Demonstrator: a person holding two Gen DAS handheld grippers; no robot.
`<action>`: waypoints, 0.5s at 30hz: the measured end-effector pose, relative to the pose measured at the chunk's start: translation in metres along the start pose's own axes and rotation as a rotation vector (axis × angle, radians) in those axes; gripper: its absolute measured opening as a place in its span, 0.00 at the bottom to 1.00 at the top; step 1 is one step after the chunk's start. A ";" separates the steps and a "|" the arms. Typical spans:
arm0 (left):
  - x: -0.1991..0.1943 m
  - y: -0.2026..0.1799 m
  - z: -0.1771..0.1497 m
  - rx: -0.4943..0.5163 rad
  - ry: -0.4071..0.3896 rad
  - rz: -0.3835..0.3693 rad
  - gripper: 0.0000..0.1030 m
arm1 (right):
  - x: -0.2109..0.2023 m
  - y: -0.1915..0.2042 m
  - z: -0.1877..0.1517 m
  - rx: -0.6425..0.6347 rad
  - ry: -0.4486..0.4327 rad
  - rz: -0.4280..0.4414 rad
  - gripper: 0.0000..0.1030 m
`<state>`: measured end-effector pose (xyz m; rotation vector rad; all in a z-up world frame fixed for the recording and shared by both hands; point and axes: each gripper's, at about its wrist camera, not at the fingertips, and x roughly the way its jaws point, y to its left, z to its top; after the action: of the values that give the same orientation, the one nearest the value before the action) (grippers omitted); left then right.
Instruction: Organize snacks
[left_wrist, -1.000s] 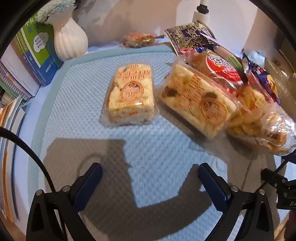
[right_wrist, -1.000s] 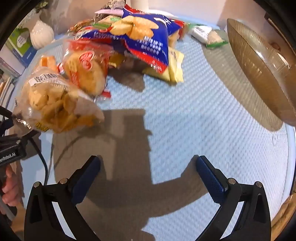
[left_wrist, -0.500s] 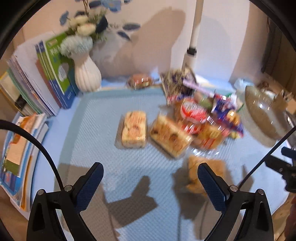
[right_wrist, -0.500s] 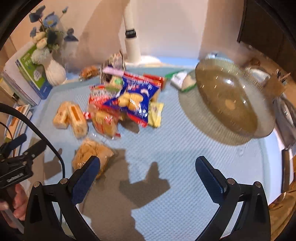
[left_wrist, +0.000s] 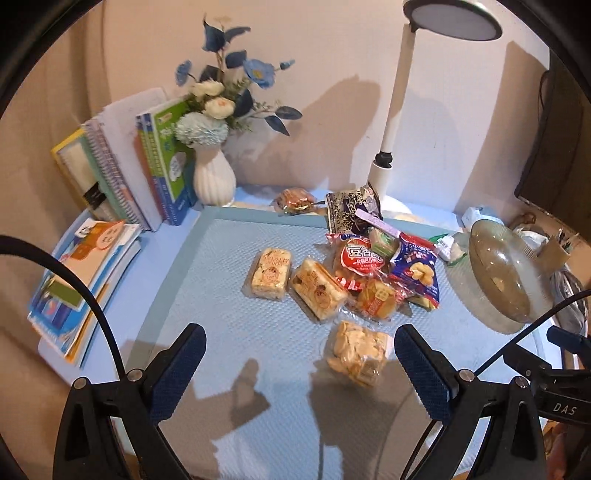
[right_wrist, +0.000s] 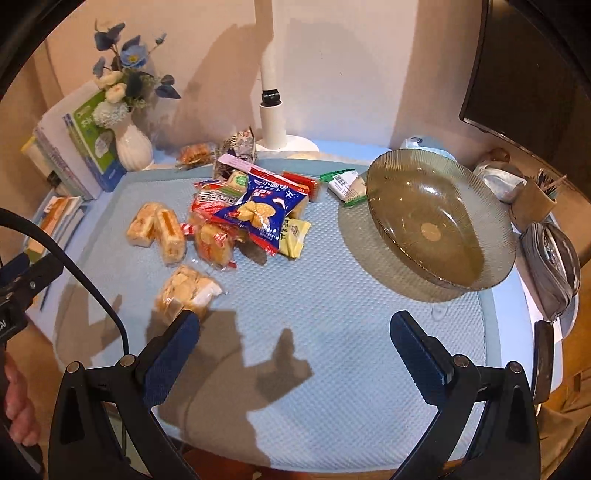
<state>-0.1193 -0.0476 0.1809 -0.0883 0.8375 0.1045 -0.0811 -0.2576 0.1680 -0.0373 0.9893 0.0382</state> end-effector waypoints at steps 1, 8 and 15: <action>-0.004 -0.001 -0.004 0.001 -0.002 0.008 0.98 | -0.003 -0.002 -0.004 -0.001 -0.005 0.005 1.00; -0.026 -0.016 -0.032 0.006 0.014 0.033 0.98 | -0.018 -0.006 -0.025 -0.002 -0.015 0.034 1.00; -0.031 -0.016 -0.042 0.008 0.025 0.036 0.98 | -0.020 -0.003 -0.035 -0.012 -0.002 0.029 1.00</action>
<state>-0.1685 -0.0704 0.1765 -0.0667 0.8643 0.1345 -0.1213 -0.2630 0.1655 -0.0336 0.9882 0.0708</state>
